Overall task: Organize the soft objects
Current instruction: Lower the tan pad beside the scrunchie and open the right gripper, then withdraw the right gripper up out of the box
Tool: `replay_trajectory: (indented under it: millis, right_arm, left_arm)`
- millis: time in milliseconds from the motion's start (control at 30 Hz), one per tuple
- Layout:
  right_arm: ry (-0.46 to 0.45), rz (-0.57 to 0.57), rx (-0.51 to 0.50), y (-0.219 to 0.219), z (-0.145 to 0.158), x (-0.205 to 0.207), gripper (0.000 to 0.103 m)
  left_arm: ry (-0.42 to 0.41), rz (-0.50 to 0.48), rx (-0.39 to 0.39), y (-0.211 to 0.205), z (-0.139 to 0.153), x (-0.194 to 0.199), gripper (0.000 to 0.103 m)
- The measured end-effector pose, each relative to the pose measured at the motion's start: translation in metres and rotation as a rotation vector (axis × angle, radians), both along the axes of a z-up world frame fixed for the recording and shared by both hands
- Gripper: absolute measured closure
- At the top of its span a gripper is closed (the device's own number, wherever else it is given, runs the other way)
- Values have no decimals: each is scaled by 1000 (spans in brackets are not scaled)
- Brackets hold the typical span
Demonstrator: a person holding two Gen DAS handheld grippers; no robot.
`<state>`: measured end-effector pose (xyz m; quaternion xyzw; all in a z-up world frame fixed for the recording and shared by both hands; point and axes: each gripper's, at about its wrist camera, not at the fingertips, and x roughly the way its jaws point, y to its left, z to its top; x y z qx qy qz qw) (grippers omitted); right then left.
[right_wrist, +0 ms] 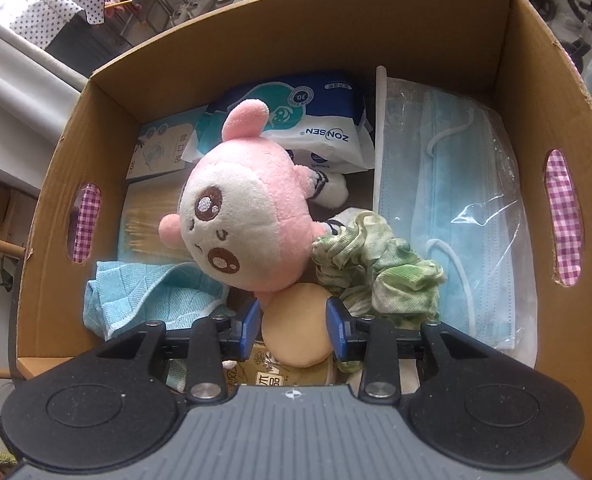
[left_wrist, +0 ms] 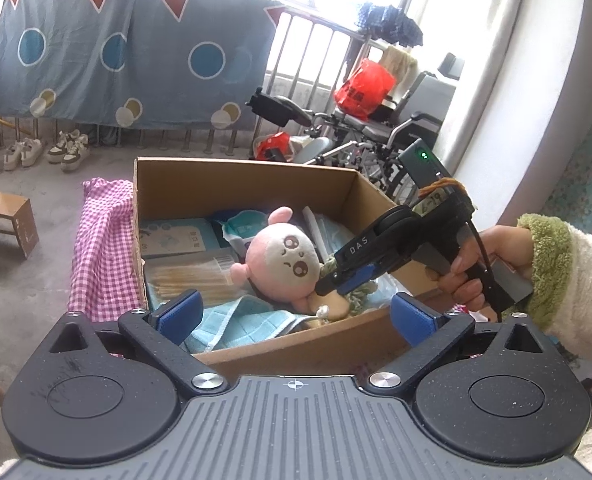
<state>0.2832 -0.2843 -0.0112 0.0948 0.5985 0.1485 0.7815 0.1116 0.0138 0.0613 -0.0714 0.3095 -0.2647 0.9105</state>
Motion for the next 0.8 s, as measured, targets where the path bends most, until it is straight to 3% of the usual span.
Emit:
replay_trajectory:
  millis: [200,333,433,700,800]
  right_arm:
    - [-36,-15,10,-5,12,-6,61]
    - [-94,-39,63,-14,29,-18,50]
    - [-154,-62,91,-20,46,-32,49]
    - [-363,-104,164,-29,98,-105,29]
    - [-435,-126,166,-34,116,-141,26]
  left_arm:
    - [4,11,-3,4,-1,-2,2]
    - [2,12,-3,4,1,-3,2]
    - [-3,12,1,3,2,-6,1]
    - [27,67,63,-4,7,-8,0]
    - [37,92,92,-8,13,-12,0]
